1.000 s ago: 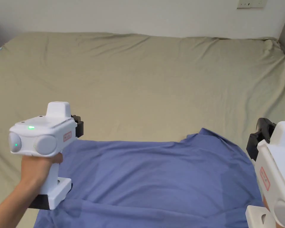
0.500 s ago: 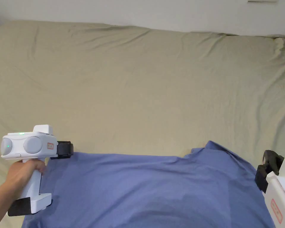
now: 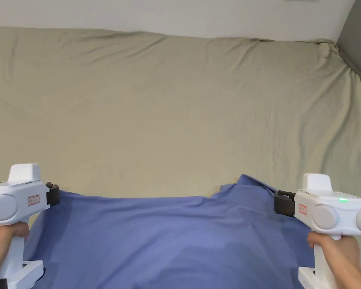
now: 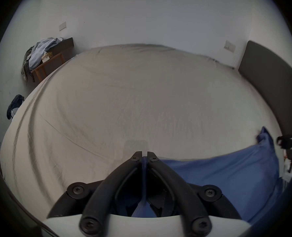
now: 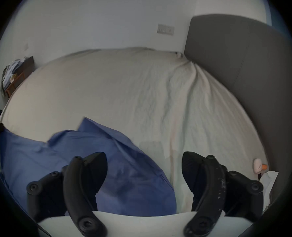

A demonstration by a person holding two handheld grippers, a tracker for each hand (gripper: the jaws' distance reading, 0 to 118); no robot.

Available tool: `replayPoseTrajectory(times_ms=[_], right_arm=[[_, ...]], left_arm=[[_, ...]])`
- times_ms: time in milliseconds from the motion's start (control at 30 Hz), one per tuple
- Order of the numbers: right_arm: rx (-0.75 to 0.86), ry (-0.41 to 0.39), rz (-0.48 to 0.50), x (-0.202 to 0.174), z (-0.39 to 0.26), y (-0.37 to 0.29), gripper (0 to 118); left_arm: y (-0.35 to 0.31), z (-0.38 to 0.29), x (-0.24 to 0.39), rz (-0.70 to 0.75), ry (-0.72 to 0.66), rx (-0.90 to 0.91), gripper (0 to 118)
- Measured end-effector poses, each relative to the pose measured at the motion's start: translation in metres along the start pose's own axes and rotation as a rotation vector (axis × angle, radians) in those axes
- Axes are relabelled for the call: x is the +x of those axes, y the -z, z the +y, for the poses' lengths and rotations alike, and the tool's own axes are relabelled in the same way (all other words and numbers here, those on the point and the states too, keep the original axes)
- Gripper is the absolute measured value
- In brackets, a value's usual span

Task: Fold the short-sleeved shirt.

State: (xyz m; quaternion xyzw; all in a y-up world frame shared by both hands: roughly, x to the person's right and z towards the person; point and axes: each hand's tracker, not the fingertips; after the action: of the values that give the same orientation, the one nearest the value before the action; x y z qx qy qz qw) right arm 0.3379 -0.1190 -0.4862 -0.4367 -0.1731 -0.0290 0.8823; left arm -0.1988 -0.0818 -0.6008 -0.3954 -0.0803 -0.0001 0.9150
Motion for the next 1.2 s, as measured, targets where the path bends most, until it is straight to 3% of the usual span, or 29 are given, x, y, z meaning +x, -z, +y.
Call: replayPoseTrajectory(times_ms=[133, 200, 267, 300, 333, 533, 633, 800, 1000, 1200], right_arm=[[-0.103, 0.002, 0.014, -0.004, -0.002, 0.028, 84], [-0.090, 0.026, 0.120, -0.003, -0.009, 0.024, 57], [-0.093, 0.027, 0.096, -0.003, -0.006, 0.008, 33], [-0.089, 0.017, 0.109, 0.000, -0.006, 0.005, 8], [-0.052, 0.005, 0.095, 0.001, -0.009, -0.006, 2], [0.114, 0.057, 0.191, 0.010, -0.029, -0.117, 2], [0.170, 0.082, 0.279, 0.035, -0.048, -0.162, 2], [0.208, 0.100, 0.318, 0.062, -0.100, -0.220, 2], [0.137, 0.136, 0.345, 0.075, -0.174, -0.232, 2], [-0.002, 0.159, 0.261, 0.079, -0.240, -0.201, 2]], left_arm=[[-0.031, 0.000, -0.003, -0.024, -0.009, 0.045, 3], [-0.042, -0.001, -0.006, -0.031, -0.016, 0.053, 3], [-0.050, -0.003, -0.007, -0.033, -0.018, 0.060, 3], [-0.054, -0.004, -0.008, -0.033, -0.021, 0.064, 3], [-0.058, -0.005, -0.009, -0.032, -0.023, 0.070, 3], [-0.095, -0.023, -0.015, -0.025, -0.055, 0.106, 3], [-0.120, -0.037, -0.022, -0.012, -0.067, 0.127, 3], [-0.155, -0.073, -0.038, 0.008, -0.117, 0.133, 3], [-0.176, -0.137, -0.046, 0.028, -0.096, 0.072, 3], [-0.175, -0.197, -0.047, 0.064, -0.110, -0.038, 3]])
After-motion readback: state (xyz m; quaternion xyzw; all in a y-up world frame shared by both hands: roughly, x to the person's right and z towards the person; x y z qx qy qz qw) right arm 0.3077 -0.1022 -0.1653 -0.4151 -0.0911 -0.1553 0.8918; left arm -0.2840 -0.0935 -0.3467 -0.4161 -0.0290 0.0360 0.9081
